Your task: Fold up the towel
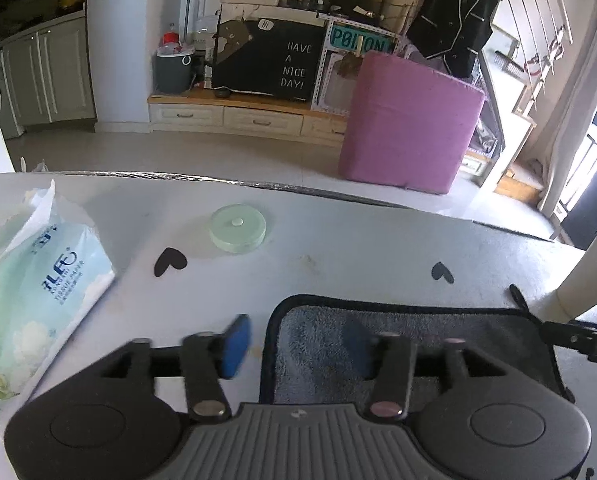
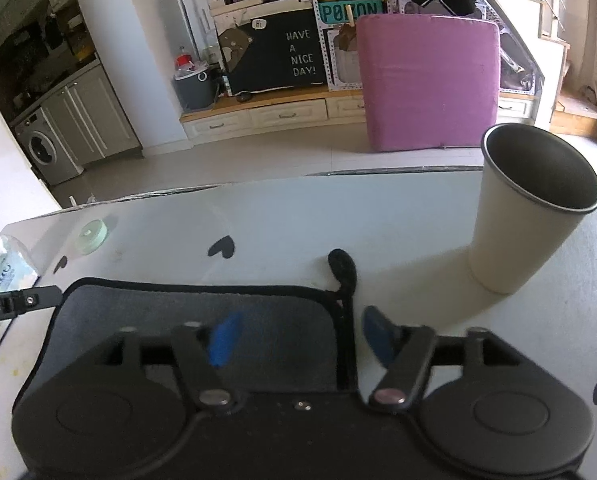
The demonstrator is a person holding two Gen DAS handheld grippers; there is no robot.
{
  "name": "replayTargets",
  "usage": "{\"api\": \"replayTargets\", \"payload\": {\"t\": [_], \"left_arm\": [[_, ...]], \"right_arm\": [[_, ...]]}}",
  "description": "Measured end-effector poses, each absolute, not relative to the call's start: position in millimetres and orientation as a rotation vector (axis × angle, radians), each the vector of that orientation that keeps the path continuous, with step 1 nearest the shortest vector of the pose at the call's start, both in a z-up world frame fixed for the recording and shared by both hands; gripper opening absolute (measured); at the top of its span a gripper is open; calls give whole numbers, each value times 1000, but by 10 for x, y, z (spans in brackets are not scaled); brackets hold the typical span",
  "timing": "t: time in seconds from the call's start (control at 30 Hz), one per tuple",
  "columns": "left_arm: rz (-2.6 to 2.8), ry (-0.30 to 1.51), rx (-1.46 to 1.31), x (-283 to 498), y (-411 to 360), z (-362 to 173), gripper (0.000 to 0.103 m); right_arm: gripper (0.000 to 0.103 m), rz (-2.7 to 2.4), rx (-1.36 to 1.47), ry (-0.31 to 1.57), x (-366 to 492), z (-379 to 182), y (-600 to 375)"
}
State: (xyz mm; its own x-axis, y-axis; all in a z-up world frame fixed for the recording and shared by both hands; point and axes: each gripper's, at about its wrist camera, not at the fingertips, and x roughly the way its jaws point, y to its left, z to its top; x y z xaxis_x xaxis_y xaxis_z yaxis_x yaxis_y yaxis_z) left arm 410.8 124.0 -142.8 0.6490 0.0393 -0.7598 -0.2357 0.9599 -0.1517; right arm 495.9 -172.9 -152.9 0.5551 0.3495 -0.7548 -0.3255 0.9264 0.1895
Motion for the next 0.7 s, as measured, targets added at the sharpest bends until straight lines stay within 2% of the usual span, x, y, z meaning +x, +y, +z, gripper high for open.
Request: {"api": "replayTargets", "payload": {"t": [0.03,0.1,0.13,0.2,0.27,0.7], "left_arm": [[160,855,-241,4101,1229,-1413,70],[159,856,-228,4087,1204,-1384,82],[155,859,-219,4080,1188,-1364,85],[149,860,-202,4057,1150,-1317,96],[147,860,-180,4027,1109,-1267,102],[125,869,-138,3777,934,-960,103]], "right_arm": [[82,400,27,892,4942,-1518,-1726],[97,408,26,881,4911,-1495,-1732],[101,413,28,880,4892,-1481,-1733],[102,420,27,881,4872,-1451,-1741],[102,421,19,881,4836,-1419,-1726],[103,424,13,839,4554,-1122,-1740]]}}
